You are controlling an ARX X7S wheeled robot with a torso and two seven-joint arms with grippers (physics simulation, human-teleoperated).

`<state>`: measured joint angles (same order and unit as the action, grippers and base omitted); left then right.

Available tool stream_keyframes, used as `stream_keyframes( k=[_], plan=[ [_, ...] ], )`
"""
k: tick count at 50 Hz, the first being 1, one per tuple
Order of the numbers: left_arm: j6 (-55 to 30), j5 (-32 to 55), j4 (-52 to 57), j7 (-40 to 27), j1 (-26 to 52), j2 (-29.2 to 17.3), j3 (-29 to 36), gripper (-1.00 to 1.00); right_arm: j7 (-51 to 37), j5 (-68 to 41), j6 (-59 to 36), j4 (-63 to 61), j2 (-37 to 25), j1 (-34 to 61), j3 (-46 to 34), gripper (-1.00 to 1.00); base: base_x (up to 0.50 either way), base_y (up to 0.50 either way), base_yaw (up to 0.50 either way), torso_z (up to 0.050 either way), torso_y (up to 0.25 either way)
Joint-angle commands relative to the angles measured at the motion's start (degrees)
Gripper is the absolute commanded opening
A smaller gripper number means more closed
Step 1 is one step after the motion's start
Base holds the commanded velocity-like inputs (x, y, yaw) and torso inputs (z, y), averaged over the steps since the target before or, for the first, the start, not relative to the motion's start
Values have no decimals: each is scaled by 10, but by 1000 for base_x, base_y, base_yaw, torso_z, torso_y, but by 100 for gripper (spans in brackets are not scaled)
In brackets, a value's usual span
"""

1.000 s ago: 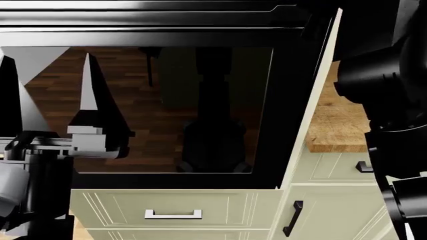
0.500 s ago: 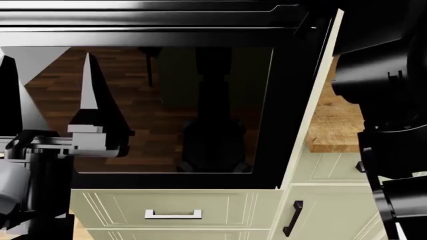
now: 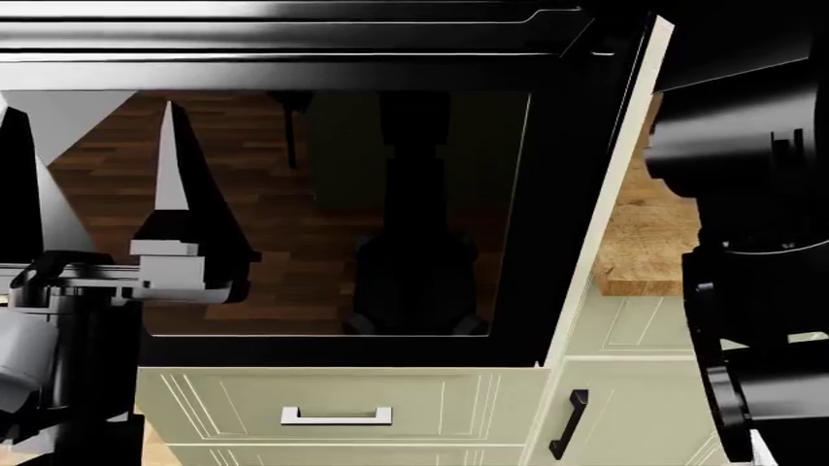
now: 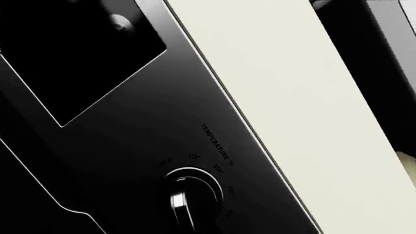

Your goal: Preheat the oven by turning the temperature knob.

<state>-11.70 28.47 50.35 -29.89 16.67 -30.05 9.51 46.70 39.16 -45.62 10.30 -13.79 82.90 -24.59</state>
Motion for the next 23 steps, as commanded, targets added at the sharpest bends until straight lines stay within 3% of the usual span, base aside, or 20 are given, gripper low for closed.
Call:
stream_keyframes(
  k=[1,23],
  plan=[
    [1,1,-1,-2,0,-1,1,100,-64,45,23,22,21,-4,40,-100,12,0,7,0,0],
    [1,8,3,-7,0,-7,-3,100,-103,-3,-18,15,58,-9,117,-100,15,1,9,2,0]
  ],
)
